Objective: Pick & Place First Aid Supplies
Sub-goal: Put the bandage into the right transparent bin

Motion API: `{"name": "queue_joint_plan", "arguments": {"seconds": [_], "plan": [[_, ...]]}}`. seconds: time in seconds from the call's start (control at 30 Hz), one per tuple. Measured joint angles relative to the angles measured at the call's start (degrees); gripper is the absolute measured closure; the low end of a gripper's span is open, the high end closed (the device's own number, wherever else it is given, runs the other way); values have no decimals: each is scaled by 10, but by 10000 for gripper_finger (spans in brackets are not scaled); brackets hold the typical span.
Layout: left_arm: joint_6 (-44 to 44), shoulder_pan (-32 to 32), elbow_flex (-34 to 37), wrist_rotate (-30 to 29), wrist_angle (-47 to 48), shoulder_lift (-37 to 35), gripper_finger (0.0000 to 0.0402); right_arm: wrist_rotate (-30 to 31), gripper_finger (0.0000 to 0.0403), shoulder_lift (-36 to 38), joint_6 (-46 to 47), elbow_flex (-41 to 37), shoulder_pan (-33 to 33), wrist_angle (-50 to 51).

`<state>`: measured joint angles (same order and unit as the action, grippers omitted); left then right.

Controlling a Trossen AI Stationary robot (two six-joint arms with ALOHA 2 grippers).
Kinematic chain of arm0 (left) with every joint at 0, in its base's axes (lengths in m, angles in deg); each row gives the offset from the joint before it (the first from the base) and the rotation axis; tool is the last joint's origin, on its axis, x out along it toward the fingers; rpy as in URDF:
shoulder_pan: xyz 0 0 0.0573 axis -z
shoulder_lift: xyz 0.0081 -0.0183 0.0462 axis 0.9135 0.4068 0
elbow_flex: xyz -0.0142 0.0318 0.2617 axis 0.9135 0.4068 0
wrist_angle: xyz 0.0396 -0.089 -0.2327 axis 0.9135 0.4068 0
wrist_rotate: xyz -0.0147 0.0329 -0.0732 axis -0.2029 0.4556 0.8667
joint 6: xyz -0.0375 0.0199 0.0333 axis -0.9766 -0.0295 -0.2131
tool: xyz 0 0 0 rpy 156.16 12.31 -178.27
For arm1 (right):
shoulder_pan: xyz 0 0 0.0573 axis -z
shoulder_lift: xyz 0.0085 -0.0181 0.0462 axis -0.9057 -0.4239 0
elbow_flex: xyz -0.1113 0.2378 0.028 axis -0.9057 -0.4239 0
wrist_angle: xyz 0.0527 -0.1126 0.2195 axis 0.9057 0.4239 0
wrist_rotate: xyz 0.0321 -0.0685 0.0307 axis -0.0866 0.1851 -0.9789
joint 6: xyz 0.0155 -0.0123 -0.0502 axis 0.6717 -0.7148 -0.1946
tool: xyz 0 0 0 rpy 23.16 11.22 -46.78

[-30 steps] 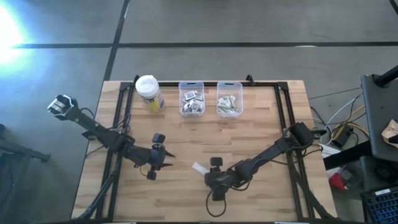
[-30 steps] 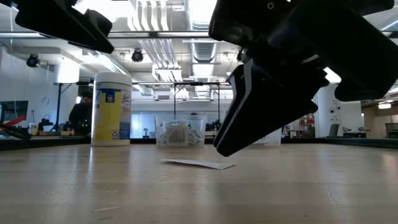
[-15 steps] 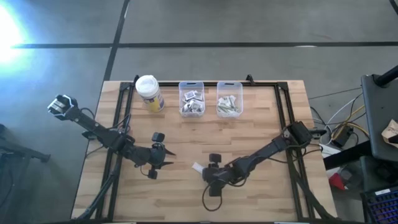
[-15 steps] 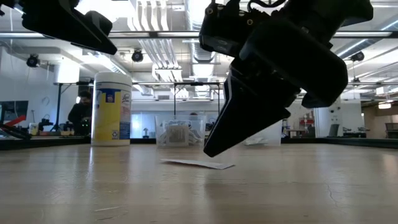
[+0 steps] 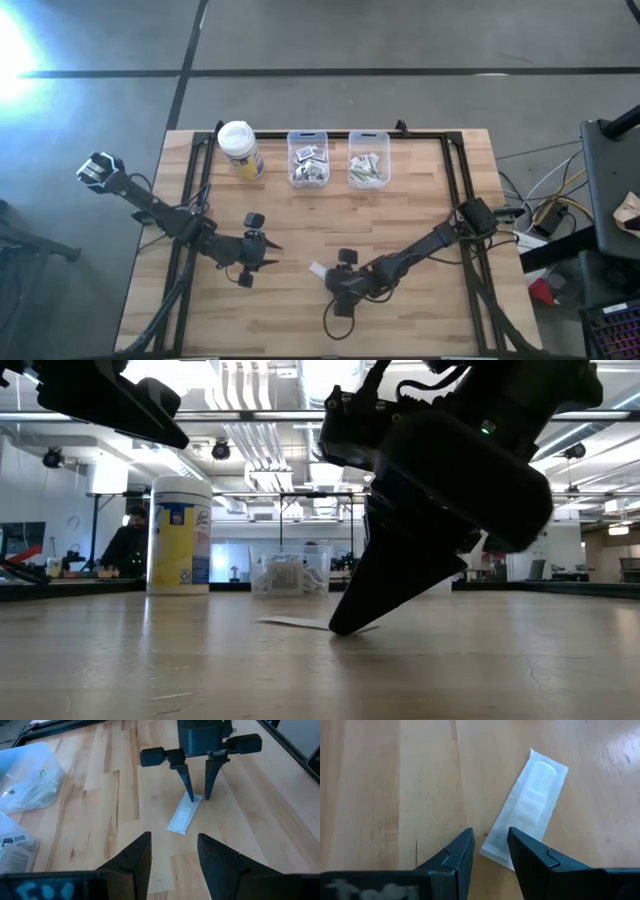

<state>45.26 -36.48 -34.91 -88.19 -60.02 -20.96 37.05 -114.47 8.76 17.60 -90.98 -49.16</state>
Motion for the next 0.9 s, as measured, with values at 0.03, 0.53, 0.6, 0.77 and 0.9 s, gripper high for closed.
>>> {"name": "queue_joint_plan", "arguments": {"seconds": [0.03,0.53,0.6,0.77,0.9], "plan": [[0,0,0,0,0,0,248,-3,280,0,15,0,2,6],[0,0,0,0,0,0,248,-15,367,1,105,0,26,61],[0,0,0,0,0,0,248,-14,382,1,113,0,26,64],[0,0,0,0,0,0,248,-13,394,3,117,0,26,65],[0,0,0,0,0,0,248,-14,394,17,115,-2,23,72]]}}
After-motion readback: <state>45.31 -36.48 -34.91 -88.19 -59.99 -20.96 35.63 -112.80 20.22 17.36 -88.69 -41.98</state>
